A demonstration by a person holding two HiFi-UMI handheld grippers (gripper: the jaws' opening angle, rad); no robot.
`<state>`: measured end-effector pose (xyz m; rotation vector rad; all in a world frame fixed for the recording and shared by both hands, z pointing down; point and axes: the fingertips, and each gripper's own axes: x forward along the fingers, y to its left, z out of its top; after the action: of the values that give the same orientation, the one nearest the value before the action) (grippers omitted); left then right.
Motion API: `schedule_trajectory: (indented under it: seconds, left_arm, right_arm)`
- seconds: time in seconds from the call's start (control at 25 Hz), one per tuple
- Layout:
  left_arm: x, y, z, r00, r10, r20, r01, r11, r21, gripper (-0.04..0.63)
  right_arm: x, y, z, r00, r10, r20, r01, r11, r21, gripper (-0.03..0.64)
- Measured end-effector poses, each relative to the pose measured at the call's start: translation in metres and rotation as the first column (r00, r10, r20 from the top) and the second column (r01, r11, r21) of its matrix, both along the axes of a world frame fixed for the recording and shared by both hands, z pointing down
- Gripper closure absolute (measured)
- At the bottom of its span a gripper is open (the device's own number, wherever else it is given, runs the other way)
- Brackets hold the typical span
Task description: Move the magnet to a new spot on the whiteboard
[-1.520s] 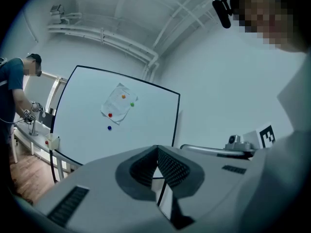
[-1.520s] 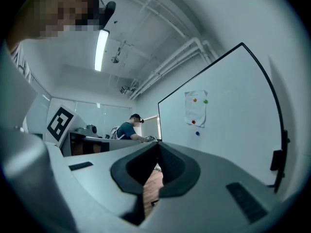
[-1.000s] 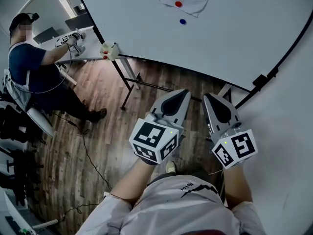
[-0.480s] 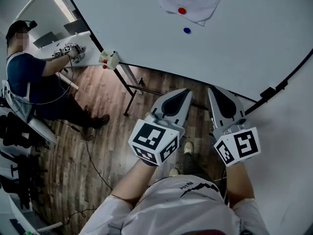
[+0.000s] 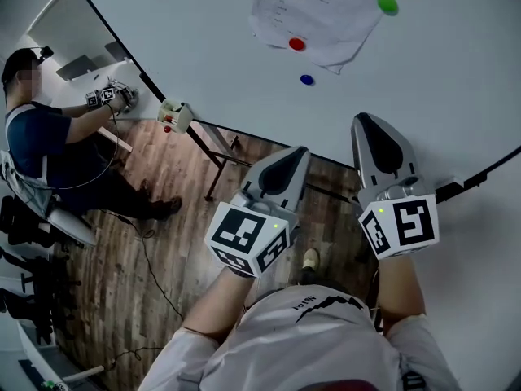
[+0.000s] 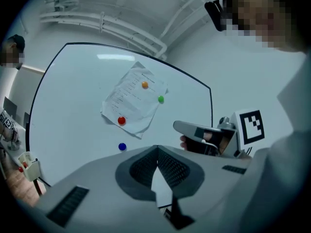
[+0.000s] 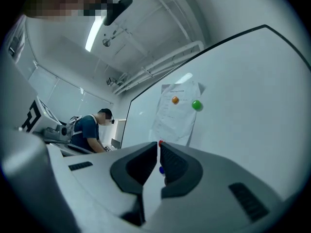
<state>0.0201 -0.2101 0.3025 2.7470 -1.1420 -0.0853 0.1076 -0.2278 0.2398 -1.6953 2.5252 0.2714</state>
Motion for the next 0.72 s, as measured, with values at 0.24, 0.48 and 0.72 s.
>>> schedule_trajectory:
  seconds: [0.24,0.48,0.72]
  left_arm:
    - [0.019,-0.036,-0.013,1.0,-0.003,-0.007,0.003,1.0,0.027,0.586]
    - [0.023,-0.059,-0.02,0.999,0.033,-0.003,-0.033,0.998,0.048,0.586]
    - [0.016,-0.076,-0.019,0.997,0.07,-0.013,-0.069,0.997,0.046,0.586]
  right_arm:
    - [0.031,-0.045,-0.042,0.994,0.084,-0.075,-0.077,0.992,0.096,0.598]
    - [0.042,-0.073,-0.085,0.945,0.24,-0.221,-0.197,0.96,0.199,0.53]
    - [0.048,-0.099,-0.107,0.824,0.428,-0.372,-0.347,0.899,0.266,0.491]
